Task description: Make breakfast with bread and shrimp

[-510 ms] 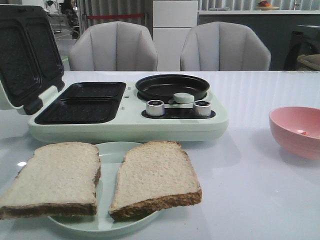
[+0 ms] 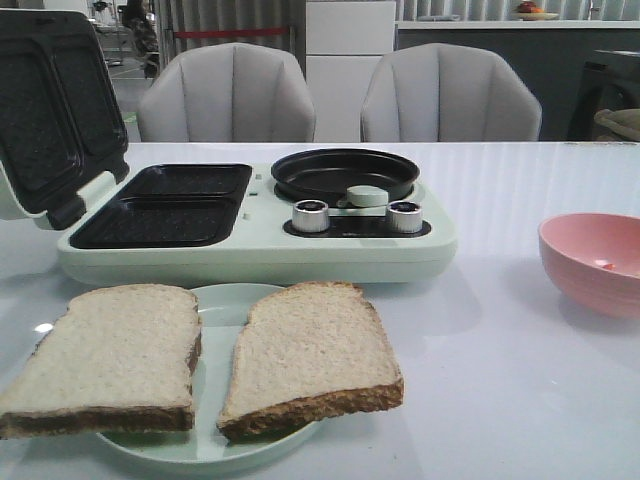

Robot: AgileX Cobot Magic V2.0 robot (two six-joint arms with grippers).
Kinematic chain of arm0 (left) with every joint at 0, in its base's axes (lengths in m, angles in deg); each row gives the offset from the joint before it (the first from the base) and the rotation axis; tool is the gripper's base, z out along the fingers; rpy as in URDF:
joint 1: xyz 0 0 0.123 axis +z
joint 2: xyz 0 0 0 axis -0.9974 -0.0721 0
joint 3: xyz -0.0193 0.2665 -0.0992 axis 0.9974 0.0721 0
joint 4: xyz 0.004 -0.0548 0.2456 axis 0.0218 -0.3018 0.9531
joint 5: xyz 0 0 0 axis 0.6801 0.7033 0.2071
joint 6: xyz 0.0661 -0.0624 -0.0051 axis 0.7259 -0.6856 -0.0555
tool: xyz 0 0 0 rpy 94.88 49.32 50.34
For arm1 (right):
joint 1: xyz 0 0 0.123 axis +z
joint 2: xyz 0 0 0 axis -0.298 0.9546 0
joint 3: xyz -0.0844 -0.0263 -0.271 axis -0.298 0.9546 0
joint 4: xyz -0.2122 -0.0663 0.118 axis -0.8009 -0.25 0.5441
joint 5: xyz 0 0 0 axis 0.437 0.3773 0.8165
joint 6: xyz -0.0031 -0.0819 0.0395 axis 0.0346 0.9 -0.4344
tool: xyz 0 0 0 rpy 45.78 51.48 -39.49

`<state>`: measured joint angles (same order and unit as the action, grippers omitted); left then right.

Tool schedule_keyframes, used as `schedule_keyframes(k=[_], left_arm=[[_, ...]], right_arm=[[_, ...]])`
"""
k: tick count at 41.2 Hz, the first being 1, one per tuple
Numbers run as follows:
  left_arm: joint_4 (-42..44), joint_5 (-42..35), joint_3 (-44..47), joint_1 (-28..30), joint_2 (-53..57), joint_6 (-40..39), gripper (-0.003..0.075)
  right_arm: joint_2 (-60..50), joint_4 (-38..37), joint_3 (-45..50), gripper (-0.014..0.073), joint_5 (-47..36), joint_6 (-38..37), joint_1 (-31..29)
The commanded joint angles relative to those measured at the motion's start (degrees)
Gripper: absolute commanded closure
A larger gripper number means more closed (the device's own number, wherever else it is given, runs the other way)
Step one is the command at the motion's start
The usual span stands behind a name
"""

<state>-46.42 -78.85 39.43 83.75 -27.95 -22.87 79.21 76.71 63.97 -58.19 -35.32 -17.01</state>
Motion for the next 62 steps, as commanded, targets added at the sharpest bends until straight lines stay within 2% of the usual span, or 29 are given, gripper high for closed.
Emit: schedule_keyframes(k=[1, 12, 17, 27, 33, 40, 62], left_arm=[[-0.5, -5.8, 1.8, 0.1, 1.3, -0.2, 0.0620], [-0.5, -9.9, 1.6, 0.1, 1.3, -0.2, 0.0619], [-0.8, -10.4, -2.8, 0.1, 1.3, -0.2, 0.0619], [0.9, -0.9, -19.9, 0.1, -2.7, -0.2, 0.0619], [0.9, 5.9, -29.5, 0.1, -8.9, -0.2, 0.0620], [0.7, 15.0, -37.6, 0.1, -16.6, -0.2, 0.0620], [0.4, 22.8, -33.2, 0.1, -25.8, -0.2, 0.0620]], right_arm=[[-1.2, -1.0, -0.2, 0.0521, -4.8, 0.4, 0.0], [-1.2, -1.0, -0.3, 0.0521, -7.7, 0.4, 0.0], [-1.2, -1.0, -4.0, 0.0521, -6.4, 0.4, 0.1], [2.6, -1.0, -19.2, 0.0521, 3.1, 0.4, 0.1], [8.9, -1.0, -28.1, 0.0521, 8.2, 0.4, 0.1], [15.6, -1.0, -34.3, 0.0521, 12.9, 0.4, 0.1], [27.5, -1.0, -34.8, 0.0521, 21.2, 0.4, 0.1]])
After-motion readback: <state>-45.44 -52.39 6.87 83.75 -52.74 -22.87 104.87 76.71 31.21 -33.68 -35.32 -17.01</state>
